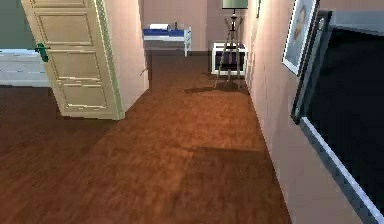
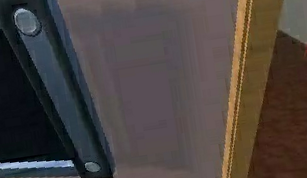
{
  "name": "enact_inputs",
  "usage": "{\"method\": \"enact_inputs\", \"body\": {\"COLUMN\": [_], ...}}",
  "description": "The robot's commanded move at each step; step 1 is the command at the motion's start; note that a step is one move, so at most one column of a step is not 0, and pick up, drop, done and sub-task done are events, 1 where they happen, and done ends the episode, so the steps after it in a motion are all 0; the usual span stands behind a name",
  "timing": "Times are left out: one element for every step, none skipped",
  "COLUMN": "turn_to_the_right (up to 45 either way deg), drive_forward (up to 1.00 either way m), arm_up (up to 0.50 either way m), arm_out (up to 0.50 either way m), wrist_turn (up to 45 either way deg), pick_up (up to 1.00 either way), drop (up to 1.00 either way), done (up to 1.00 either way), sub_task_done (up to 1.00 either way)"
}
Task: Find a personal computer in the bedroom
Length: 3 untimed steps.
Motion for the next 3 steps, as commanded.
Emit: {"method": "enact_inputs", "body": {"turn_to_the_right": [0.0, 0.0, 0.0], "drive_forward": [1.0, 1.0, 1.0], "arm_up": [0.0, 0.0, 0.0], "arm_out": [0.0, 0.0, 0.0], "wrist_turn": [0.0, 0.0, 0.0], "pick_up": [0.0, 0.0, 0.0], "drop": [0.0, 0.0, 0.0], "done": [0.0, 0.0, 0.0], "sub_task_done": [0.0, 0.0, 0.0]}}
